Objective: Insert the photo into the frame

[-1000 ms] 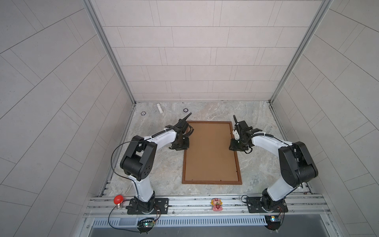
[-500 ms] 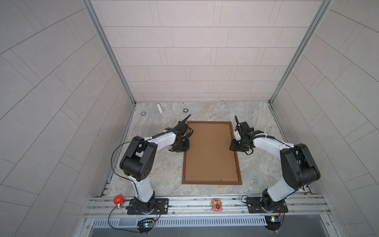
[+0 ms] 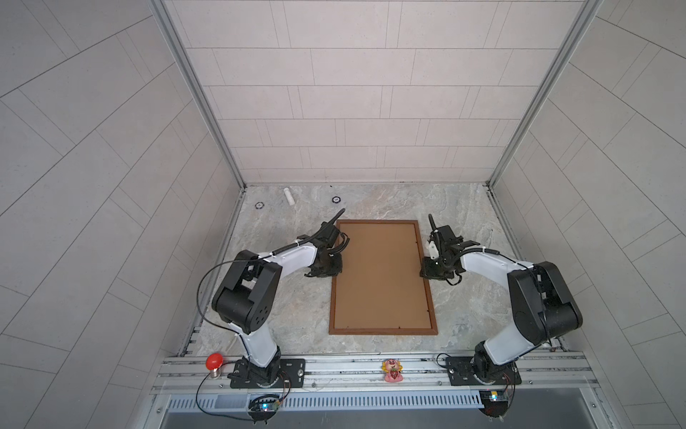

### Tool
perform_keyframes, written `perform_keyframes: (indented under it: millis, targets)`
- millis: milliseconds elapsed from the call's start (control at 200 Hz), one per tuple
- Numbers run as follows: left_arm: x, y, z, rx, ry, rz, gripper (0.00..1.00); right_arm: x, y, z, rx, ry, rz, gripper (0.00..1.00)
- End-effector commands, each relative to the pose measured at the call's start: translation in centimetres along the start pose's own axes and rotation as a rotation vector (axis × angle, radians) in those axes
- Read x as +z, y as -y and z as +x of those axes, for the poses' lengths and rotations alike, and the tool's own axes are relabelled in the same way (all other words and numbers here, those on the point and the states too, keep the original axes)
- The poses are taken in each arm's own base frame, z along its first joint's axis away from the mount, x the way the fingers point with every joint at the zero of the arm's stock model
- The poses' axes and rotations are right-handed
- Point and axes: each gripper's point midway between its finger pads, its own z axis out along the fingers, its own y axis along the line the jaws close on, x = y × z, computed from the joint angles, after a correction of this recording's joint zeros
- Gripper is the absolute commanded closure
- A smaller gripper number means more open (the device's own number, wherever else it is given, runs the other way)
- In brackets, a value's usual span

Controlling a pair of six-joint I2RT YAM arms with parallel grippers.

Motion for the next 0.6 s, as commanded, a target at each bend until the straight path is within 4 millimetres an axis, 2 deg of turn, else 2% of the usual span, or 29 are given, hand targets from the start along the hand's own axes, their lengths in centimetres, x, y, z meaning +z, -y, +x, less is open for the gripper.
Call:
perform_keyframes:
  millis: [0, 115, 305, 425, 490, 590]
  targets:
    - [0.7, -2.8, 3.6, -0.019, -0.116, -0.097, 0.9, 1.0, -0.2, 3.3, 0.022, -0.093, -0.036, 0.74]
    - [0.8, -2.6, 3.9, -0.042, -0.127, -0.07, 0.92, 1.3, -0.7, 4.8, 0.032, -0.117, -0.057, 0.78]
    - [-0.2, -3.3, 5.1, -0.058, -0.125, -0.075, 0.92, 0.8, -0.7, 6.4, 0.029, -0.119, -0.055, 0.78]
    - [-1.2, -2.8, 5.2, -0.054, -0.124, -0.054, 0.92, 0.3, -0.4, 6.3, 0.015, -0.114, -0.035, 0.77]
    - [-1.8, -2.8, 4.9, -0.048, -0.115, -0.062, 0.92, -0.1, -0.3, 5.7, 0.001, -0.104, -0.018, 0.73]
    - [-3.2, -3.5, 3.5, -0.02, -0.082, -0.127, 0.82, -1.7, -1.4, 4.3, -0.01, -0.066, -0.043, 0.68]
